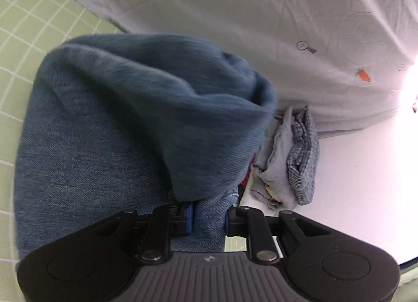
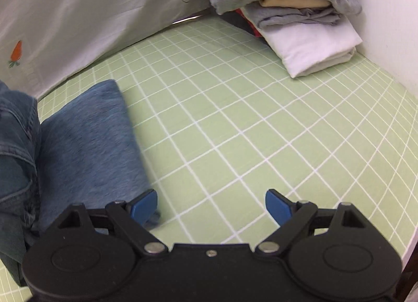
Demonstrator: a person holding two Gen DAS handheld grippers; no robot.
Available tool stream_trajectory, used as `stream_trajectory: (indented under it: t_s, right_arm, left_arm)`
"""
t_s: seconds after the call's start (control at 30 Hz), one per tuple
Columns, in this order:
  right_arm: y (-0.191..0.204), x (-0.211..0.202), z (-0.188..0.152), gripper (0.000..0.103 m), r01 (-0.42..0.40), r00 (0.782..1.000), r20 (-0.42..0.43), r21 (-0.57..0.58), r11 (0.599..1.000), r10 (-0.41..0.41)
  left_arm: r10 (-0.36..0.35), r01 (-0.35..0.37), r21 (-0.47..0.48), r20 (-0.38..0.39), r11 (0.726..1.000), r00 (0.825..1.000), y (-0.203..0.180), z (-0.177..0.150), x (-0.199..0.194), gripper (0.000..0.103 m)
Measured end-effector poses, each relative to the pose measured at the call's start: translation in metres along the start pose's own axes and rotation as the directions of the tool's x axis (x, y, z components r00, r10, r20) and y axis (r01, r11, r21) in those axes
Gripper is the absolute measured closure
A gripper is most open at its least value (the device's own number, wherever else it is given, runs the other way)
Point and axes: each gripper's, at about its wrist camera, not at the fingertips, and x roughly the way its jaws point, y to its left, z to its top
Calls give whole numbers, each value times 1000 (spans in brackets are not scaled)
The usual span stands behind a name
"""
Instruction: Fold clothes
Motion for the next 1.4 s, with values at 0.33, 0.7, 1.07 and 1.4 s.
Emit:
stream_trajectory:
  t_s: [0.33, 0.7, 1.07, 1.4]
  right_arm:
    - [4, 32, 40, 13, -77, 997, -2, 17, 997, 77]
    - [53, 9, 61, 12, -240, 965, 89, -66, 969, 245]
    - [110, 61, 82, 20, -489, 872, -40, -128, 863, 488]
    - [67, 62, 89, 74, -445, 895, -14, 5, 895, 445]
  left_arm:
    - [60, -60, -8, -6, 998, 998, -30, -4, 45, 30]
    - [457, -496, 207, 212, 843, 864, -39, -21, -29, 14]
    - [545, -550, 181, 83, 815, 834, 21, -51, -32, 14]
    - [520, -530, 247, 111, 811, 847, 11, -50, -33, 11]
